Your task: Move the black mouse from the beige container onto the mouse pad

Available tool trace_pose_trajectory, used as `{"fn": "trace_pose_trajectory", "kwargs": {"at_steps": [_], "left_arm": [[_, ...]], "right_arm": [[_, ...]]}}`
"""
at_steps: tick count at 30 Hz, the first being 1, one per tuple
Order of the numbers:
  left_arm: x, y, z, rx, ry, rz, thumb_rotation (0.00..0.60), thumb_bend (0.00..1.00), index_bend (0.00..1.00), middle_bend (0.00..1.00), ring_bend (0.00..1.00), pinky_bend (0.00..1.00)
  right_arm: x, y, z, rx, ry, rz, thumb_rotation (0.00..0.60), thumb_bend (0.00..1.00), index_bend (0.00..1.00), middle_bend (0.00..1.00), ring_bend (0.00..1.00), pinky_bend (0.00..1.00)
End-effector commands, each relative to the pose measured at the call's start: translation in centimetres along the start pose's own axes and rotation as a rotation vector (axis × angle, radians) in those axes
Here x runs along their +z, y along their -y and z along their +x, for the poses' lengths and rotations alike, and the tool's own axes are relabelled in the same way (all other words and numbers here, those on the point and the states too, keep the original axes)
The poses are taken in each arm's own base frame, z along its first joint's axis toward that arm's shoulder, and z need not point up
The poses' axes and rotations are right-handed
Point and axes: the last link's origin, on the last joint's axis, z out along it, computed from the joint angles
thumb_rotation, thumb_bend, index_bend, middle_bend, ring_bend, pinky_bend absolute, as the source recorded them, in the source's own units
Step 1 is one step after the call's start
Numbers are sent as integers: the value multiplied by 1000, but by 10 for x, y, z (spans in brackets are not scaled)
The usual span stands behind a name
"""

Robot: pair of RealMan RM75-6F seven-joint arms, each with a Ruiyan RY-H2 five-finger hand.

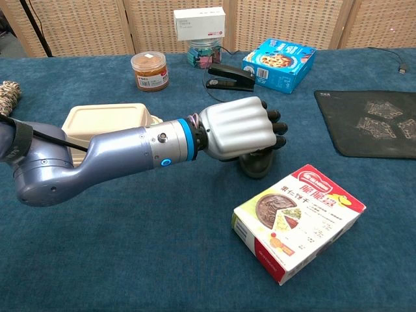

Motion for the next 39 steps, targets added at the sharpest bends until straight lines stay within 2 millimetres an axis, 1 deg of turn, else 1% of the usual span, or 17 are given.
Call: {"fn": "trace_pose_trajectory", "kwargs": {"at_steps": [1,3,10,13,16,18,19,21,22,24,25,26,28,29,33,36,39], "left_arm": [[0,3,2,-25,-11,22,600,276,31,2,12,287],[-1,7,6,-49,-30,36,600,270,0,0,0,250],[-10,24,19,-89,-92,54,600,262,0,0,0,197],[-19,33,23,-86,-96,53,600,258,0,0,0,166],[-34,43,29,-118,-100,69,600,244,0,0,0,113],[-51,53,36,-158,-103,92,600,230,0,0,0,61],[-63,59,41,-189,-96,112,600,220,0,0,0,32],[-82,67,49,-232,-86,149,600,203,0,0,0,4],[-99,73,57,-264,-75,179,600,197,0,0,0,0],[-121,81,66,-293,-58,220,600,191,0,0,0,0],[-140,88,74,-305,-47,250,600,190,0,0,0,0],[-152,91,79,-319,-40,272,600,189,0,0,0,0],[-175,98,86,-344,-23,314,600,184,0,0,0,0],[-192,104,89,-354,-12,347,600,176,0,0,0,0],[-238,114,92,-406,11,435,600,140,0,0,0,0],[-272,118,91,-468,20,516,600,129,0,0,0,0],[-313,119,88,-529,24,619,600,127,0,0,0,0]], "right_arm": [[0,0,0,0,-1,1,600,0,0,0,0,0],[0,0,1,-1,-2,2,600,0,0,0,0,0],[-2,3,-1,-3,1,9,600,0,0,0,0,0],[-3,4,-1,-5,3,12,600,0,0,0,0,0],[-4,6,-4,-10,12,15,600,0,0,0,0,0],[-5,7,-7,-14,21,15,600,0,0,0,0,0],[-6,9,-9,-14,28,14,600,0,0,0,0,0],[-6,12,-11,-11,36,15,600,0,0,0,0,0],[-6,16,-12,-8,43,17,600,0,0,0,0,0],[-4,21,-12,-5,47,19,600,0,0,0,0,0],[-2,25,-13,-5,49,21,600,0,0,0,0,0],[0,28,-13,-9,53,25,600,0,0,0,0,0],[4,35,-13,-12,62,26,600,0,0,0,0,0],[7,40,-13,-13,67,28,600,0,0,0,0,0],[16,56,-14,-20,83,36,600,0,0,0,0,0],[22,71,-15,-27,98,42,600,0,0,0,0,0],[31,93,-19,-26,131,50,600,0,0,0,0,0]]}}
